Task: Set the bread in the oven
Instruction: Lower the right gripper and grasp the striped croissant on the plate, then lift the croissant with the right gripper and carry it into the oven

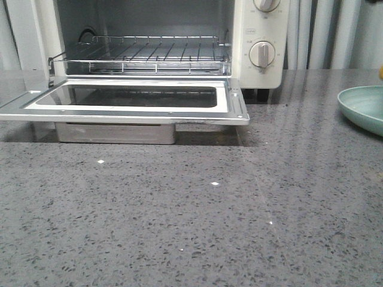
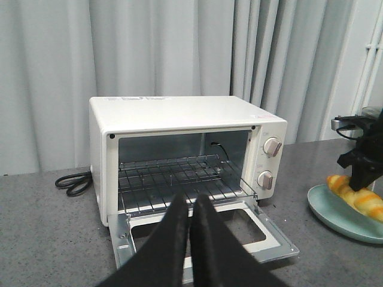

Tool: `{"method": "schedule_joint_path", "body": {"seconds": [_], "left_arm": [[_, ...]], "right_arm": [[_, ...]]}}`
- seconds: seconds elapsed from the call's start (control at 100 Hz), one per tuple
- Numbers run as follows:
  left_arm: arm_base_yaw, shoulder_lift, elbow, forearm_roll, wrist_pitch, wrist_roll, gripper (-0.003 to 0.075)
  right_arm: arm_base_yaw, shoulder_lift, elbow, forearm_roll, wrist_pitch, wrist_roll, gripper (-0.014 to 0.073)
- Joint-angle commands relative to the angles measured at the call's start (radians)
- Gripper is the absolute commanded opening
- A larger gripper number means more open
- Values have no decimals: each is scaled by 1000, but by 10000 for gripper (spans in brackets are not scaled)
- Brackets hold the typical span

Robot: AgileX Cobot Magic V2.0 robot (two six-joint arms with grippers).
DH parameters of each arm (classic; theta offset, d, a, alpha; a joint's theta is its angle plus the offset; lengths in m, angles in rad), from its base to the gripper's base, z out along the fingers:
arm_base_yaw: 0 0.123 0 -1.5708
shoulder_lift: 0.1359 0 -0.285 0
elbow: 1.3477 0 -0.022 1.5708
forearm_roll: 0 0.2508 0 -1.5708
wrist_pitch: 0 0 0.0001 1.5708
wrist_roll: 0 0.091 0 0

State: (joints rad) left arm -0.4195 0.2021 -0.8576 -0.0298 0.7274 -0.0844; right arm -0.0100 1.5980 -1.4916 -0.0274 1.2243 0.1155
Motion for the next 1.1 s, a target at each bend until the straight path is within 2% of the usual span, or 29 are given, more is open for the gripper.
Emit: {"method": "schedule_joint_path", "body": {"seconds": [0.0,0.3,0.48,0.67,0.81,1.09], "left_arm": [[2,11,-41,7,-50,-4,-22],[2,-15,-41,37,-32,-4,-22],[2,-27,-41,30,-8,-4,-22],[2,-27,-41,24,-4,-4,-22],[2,-27,-41,24,-3,-4,-22],[2,-27,-41,10,3,-4,-22]], "right_arm": [[53,-102,-42,-6,91,-25,-69],[336,-264,-42,-6,91,-34,-69],[524,-269,-42,-8,91,-70,-67],[693,-209,-43,-148,91,-70,-67],[744,-157,-97,-198,91,-70,-67],[758,-16,-359,-200,91,-130,-67]]}}
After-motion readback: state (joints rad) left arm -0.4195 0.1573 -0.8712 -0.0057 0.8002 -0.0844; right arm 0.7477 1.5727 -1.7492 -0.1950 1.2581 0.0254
